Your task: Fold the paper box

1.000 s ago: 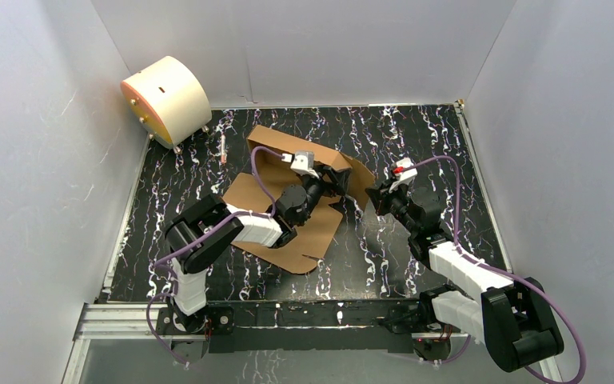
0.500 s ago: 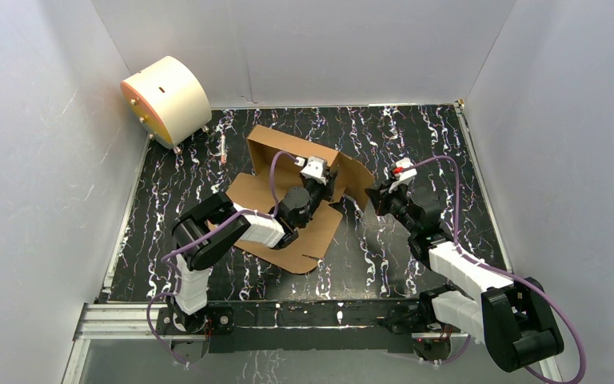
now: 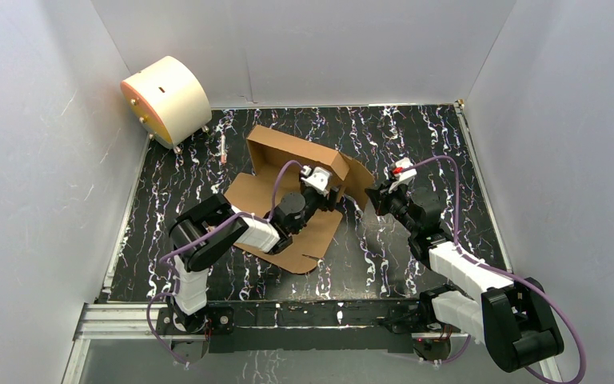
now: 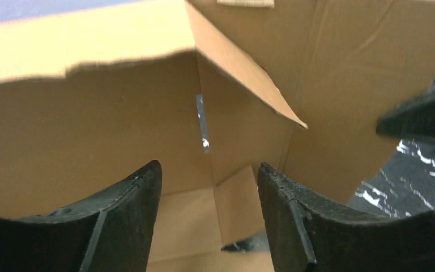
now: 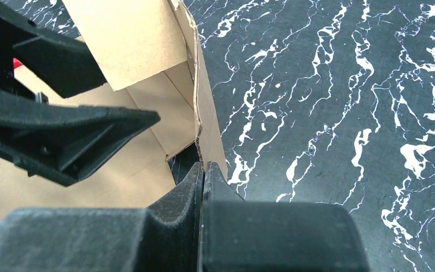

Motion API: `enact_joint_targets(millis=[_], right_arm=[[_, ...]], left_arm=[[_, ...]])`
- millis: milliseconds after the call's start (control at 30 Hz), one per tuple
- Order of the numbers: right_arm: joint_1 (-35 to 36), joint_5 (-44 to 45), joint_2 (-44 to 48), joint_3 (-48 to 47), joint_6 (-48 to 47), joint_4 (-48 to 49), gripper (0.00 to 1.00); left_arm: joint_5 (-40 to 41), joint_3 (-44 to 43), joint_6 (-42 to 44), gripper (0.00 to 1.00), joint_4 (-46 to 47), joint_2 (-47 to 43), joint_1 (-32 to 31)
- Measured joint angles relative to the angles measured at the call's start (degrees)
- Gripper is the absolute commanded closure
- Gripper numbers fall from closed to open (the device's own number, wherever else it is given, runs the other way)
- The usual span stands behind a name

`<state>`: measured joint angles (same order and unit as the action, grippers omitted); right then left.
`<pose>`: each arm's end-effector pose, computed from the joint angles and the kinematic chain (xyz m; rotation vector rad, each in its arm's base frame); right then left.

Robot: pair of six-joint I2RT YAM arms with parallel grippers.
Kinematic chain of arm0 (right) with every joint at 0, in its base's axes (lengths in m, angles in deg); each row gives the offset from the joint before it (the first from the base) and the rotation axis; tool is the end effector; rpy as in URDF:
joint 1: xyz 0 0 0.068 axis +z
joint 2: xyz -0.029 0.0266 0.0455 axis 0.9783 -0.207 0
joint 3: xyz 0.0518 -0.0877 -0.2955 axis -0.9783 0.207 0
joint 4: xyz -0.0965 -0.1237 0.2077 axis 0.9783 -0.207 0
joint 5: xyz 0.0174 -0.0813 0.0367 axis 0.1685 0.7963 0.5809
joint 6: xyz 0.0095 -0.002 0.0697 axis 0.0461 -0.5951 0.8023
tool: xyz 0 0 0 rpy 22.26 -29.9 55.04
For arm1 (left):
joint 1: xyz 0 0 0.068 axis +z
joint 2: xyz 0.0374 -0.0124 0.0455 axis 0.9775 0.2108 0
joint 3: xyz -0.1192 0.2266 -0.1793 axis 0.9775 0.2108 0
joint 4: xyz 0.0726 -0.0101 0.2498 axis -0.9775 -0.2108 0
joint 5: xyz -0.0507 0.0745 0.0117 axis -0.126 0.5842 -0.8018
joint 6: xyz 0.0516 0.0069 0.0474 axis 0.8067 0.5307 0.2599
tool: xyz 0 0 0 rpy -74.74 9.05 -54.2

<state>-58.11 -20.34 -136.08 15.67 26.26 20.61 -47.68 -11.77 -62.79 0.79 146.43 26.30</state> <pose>0.2047 0.0855 0.2494 -0.3437 1.6562 0.4979 0.2704 -0.3136 0.2270 0.4280 1.3663 -0.5012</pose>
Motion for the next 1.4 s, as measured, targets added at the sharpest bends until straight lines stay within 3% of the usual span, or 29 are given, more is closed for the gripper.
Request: enact_joint_targets(millis=[300,667,800,1100,1267,1400], right_arm=[[0.0,0.0,0.0,0.0,-0.1,0.0,0.96],[0.0,0.0,0.0,0.0,-0.2,0.0,0.95],[0.0,0.0,0.0,0.0,-0.3,0.0,0.95],[0.0,-0.1,0.0,0.0,-0.3,0.0,0.93],[0.0,-0.7,0.0,0.0,-0.4,0.1,0.89],[0.0,-1.9,0.0,0.0,-0.4,0.3,0.81]], left_arm=[[-2.2,4.7,0.0,0.20,-0.2,-1.2,-2.2],[-0.8,1.4,1.0,0.18,-0.1,5.8,-2.8],[1.8,0.1,2.0,0.24,-0.4,8.0,-2.7],[4.7,-1.8,0.5,0.53,-0.4,9.3,-0.2],[3.5,-1.8,-4.1,0.61,-0.7,9.3,2.2],[1.0,-1.5,-8.5,0.65,-0.8,9.4,4.1]])
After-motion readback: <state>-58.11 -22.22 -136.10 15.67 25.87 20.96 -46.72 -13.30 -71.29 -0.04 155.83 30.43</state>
